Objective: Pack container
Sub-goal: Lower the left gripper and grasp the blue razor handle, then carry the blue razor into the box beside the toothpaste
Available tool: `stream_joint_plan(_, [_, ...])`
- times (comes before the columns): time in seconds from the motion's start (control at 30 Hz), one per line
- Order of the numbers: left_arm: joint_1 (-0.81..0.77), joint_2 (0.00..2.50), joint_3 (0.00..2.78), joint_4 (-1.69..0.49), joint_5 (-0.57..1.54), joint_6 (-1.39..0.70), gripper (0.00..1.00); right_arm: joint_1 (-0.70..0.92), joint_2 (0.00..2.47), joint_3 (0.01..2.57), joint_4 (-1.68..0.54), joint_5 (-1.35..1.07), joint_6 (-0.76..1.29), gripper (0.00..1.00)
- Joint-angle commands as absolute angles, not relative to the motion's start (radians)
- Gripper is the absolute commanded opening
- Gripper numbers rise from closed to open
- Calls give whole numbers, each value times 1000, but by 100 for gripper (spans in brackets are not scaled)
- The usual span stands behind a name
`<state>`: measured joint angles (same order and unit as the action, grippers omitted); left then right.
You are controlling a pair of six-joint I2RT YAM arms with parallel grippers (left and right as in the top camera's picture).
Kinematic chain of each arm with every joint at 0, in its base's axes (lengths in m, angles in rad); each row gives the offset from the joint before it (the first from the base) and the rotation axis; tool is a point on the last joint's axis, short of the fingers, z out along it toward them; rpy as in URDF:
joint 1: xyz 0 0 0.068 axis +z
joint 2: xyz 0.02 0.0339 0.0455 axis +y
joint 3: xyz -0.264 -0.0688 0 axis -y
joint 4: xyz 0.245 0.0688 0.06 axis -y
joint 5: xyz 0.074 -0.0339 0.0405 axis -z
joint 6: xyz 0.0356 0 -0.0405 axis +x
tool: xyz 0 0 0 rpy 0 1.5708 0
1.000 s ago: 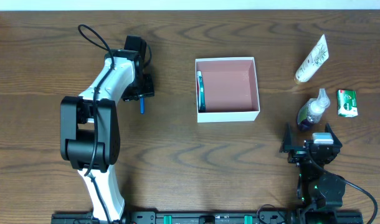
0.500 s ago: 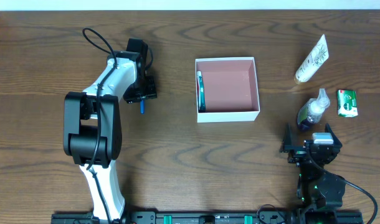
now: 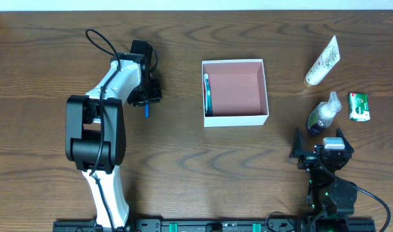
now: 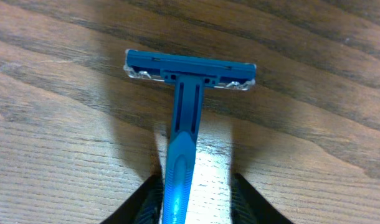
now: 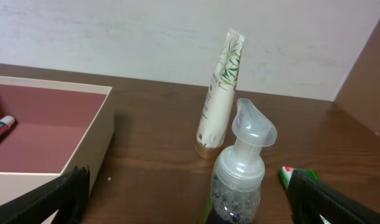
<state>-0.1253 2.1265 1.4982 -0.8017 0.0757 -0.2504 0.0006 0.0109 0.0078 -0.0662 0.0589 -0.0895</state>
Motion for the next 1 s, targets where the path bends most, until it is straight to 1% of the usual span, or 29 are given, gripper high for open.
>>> stream_joint_plan(0.0, [-123, 2169, 1491, -802, 97, -241, 31, 7, 5, 6, -70, 55, -102, 99])
stream_joint_plan(0.07, [-123, 2168, 1491, -802, 97, -241, 27, 7, 5, 6, -70, 55, -102, 99])
stream_joint_plan(0.2, [-123, 2156, 1504, -810, 97, -241, 11, 7, 5, 6, -70, 55, -102, 99])
stream_joint_plan(0.27, [-123, 2143, 1518, -810, 97, -240, 8, 7, 5, 6, -70, 56, -102, 99])
stream_joint_plan(0.5, [-123, 2074, 1556, -810, 97, -241, 7, 7, 5, 6, -70, 56, -102, 99])
stream_joint_plan(0.7, [-145, 1950, 1609, -804, 98, -241, 7, 7, 5, 6, -70, 56, -102, 99])
stream_joint_plan(0.83, [-196, 1855, 1675, -767, 98, -246, 7, 7, 5, 6, -70, 55, -102, 99])
stream_joint_plan(0.97, [-295, 1787, 1723, -669, 97, -288, 7, 7, 5, 6, -70, 55, -102, 99])
